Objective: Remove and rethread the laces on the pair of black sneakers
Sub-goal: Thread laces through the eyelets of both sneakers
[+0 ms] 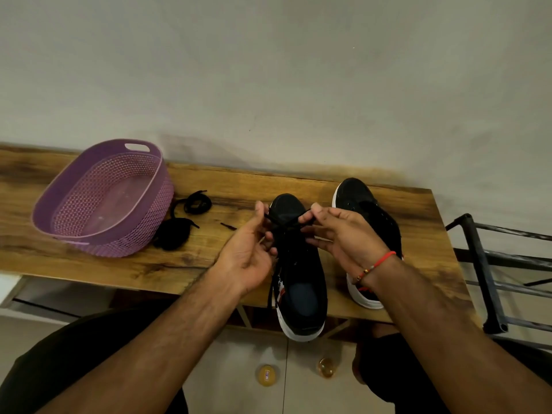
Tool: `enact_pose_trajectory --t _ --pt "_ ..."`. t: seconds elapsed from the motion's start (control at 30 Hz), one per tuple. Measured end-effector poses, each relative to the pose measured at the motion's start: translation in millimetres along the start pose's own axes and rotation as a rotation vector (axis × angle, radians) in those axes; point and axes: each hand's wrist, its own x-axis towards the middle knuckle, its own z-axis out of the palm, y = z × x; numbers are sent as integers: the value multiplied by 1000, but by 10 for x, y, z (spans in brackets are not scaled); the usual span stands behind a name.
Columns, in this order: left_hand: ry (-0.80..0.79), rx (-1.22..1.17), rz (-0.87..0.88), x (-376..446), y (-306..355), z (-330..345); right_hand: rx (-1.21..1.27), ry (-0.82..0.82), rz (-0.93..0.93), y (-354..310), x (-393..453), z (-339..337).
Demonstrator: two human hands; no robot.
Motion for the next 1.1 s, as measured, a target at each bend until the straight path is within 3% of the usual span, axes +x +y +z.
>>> enact_pose_trajectory --t 0.13,0.37,0.47,0.63,0.73,0.83,0.97,1.1 --pt "5 -97 120 -1 148 -9 216 -4 96 -118 -31 -71" --pt "0 -180 235 74 389 -130 323 81 235 -149 -65 -153" --pt "2 -337 265 101 476 -177 463 127 171 -201 -60 -192" --pt "92 -237 362 144 609 -271 533 259 -5 -280 39 -393" --pt "239 -85 322 160 601 -282 462 382 -42 -271 138 -509" --pt "407 228 157 187 510 -274 349 456 -61 -303 211 -554" --pt "365 366 70 126 315 -167 -322 573 -150 -441 194 -649" --pt "312 410 1 100 256 -164 -627 602 -45 -478 158 -808"
